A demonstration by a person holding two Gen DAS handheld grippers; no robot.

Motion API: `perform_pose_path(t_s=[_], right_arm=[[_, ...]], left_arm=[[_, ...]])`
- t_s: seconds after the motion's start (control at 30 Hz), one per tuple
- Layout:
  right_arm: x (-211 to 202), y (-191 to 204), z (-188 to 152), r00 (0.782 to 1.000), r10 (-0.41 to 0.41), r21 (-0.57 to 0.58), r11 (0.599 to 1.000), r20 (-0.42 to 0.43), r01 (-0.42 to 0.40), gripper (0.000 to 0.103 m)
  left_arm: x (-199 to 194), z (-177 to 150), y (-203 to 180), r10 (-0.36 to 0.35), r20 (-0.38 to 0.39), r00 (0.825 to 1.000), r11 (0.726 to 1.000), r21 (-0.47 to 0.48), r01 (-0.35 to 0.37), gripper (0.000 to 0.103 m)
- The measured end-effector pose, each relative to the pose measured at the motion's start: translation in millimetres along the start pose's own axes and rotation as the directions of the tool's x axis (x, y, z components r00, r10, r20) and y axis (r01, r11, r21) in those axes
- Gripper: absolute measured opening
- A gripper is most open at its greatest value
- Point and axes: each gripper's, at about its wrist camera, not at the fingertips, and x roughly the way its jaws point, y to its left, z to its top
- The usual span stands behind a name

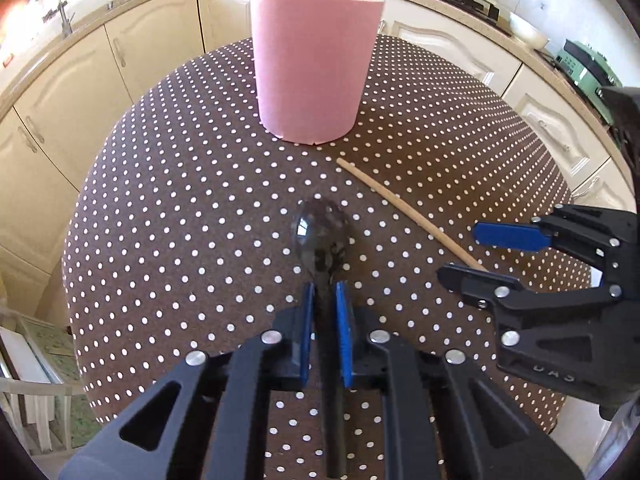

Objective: Organize utensils
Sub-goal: 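Close the left gripper on the black spoon while the right gripper grasps the last chopstick, then lift the black spoon and the chopstick over the pink cup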

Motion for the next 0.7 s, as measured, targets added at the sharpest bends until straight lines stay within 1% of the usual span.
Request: perform_pose_path(t_s=[0.03,0.1,0.13,0.2,0.23,0.27,0.33,0.43,0.53,0.6,0.7], right_arm=[[0.9,1.2,2.3,1.0,-0.004,-0.005,1.0,-0.01,0.004,0.045],[3.6,7.2,8.6,0.999,-0.026,-0.029,0.999,-0.03,0.026,0.037],[4.0,10.0,11.5,0.999,-0.024,-0.032,0.999,-0.032,0.023,0.029],[5.2,13.7,15.3,0.999,-0.02,-0.04,0.999,-0.04,0.018,0.022],[5.7,14.9,16.5,0.999,-0.019,-0.042,0.999,-0.038,0.018,0.017],[6.0,15.9,17.7,0.999,-0.014,-0.041,0.999,-0.035,0.013,0.009],[5.7,19.2,18.0,1.0,-0.006,-0.043,0.999,-0.022,0.005,0.006],[2.5,19.9,14.7,1.0,0.018,-0.038,0.999,0.018,-0.018,0.006],[-6.0,19.5,-0.7,0.997,0.029,-0.039,0.999,0.065,-0.027,0.006],[-15.8,18.8,-6.3,0.992,0.047,-0.033,0.998,0.116,-0.044,0.006],[-37.9,16.4,-15.2,0.972,0.067,-0.029,0.998,0.225,-0.062,0.006]], left_arm=[[0.0,-2.7,1.7,-0.008,0.001,1.0,1.0,-0.003,0.008,0.011],[-1.7,-4.2,3.5,-0.017,0.002,1.0,1.0,-0.008,0.017,0.011],[-2.4,-3.7,5.9,-0.023,0.002,1.0,1.0,-0.011,0.023,0.011],[-5.9,-6.8,5.2,-0.03,0.004,1.0,0.999,-0.017,0.031,0.011],[-6.3,-6.8,6.8,-0.036,0.006,0.999,0.999,-0.02,0.036,0.011],[-5.5,-5.3,7.5,-0.038,0.007,0.999,0.999,-0.022,0.038,0.011],[-8.7,-6.7,10.1,-0.051,0.022,0.998,0.998,-0.026,0.051,0.011],[-18.0,-8.9,17.4,-0.07,0.048,0.996,0.997,-0.03,0.071,0.011],[-30.6,-16.2,21.5,-0.083,0.081,0.993,0.996,-0.029,0.086,0.011],[-40.4,-20.6,26.1,-0.105,0.118,0.987,0.993,-0.035,0.11,0.011],[-57.2,-25.9,29.1,-0.133,0.189,0.973,0.989,-0.032,0.142,0.011]])
